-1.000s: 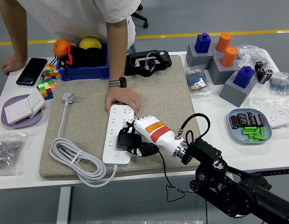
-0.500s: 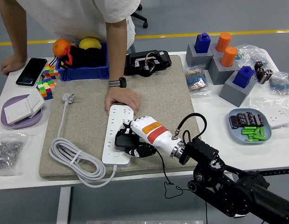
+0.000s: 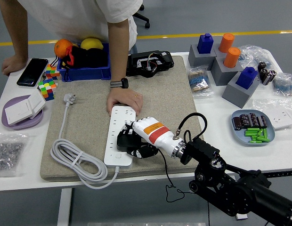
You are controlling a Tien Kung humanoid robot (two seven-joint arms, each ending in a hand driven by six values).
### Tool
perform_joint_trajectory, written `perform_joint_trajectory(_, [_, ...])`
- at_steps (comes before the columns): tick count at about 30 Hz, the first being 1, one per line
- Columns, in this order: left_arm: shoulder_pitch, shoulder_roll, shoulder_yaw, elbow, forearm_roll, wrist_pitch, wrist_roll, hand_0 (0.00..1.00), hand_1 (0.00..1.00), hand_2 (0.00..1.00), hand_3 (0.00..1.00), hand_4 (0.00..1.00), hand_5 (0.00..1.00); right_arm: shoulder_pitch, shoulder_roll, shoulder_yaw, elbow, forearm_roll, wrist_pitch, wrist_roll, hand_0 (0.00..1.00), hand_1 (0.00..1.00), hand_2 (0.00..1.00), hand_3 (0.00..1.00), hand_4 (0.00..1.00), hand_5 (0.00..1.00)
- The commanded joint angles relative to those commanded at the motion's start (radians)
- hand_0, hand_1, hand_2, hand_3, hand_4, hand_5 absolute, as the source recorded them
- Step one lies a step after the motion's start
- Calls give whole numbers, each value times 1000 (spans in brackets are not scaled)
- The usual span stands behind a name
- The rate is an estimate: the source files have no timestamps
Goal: Press the white button,pick up the black plug,place it near the board,insert it into the board
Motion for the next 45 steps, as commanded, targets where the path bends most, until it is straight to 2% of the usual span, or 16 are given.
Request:
perform_joint_trajectory(13, [-4, -1, 1, 0, 2, 1, 1, 649, 638, 630, 671, 493, 118, 2, 0, 20, 16, 52, 29, 12, 439, 469, 516, 599, 850, 2])
perform_joint_trajectory(14, [-4, -1, 1, 0, 0, 1, 1, 648, 638, 629, 671, 493, 116, 2, 0, 20, 16, 56, 29, 15, 472, 514, 549, 767, 998, 155])
perform_joint_trajectory(19, [-4, -2, 2, 0, -4, 2, 0, 648, 638, 629, 671, 493, 116, 2, 0, 23, 19, 67, 23, 24, 472, 514, 549, 767, 998, 155])
perform_joint_trajectory(20, [-4, -2, 1, 0, -4, 2, 0, 648, 638, 629, 670, 494, 117, 3, 0, 23, 19, 70, 23, 26, 529, 584, 607, 839, 998, 214])
perform_joint_trajectory(25, [-5, -2, 1, 0, -3, 2, 0, 648, 638, 629, 670, 494, 117, 3, 0, 24, 14, 72, 23, 23, 529, 584, 607, 839, 998, 214])
perform_joint_trajectory(26, [-5, -2, 2, 0, -4, 2, 0, 648, 638, 629, 670, 494, 113, 3, 0, 24, 13, 71, 23, 23, 578, 637, 663, 874, 998, 255])
perform_joint_trajectory(36, [-8, -2, 5, 0, -11, 2, -1, 648, 638, 628, 670, 494, 114, -6, 0, 48, 45, 79, 23, 21, 604, 653, 670, 884, 998, 271])
perform_joint_trajectory(45, [-6, -3, 6, 0, -11, 2, 1, 648, 638, 629, 669, 493, 109, -22, -10, 83, 73, 90, 11, 50, 624, 660, 669, 873, 998, 285])
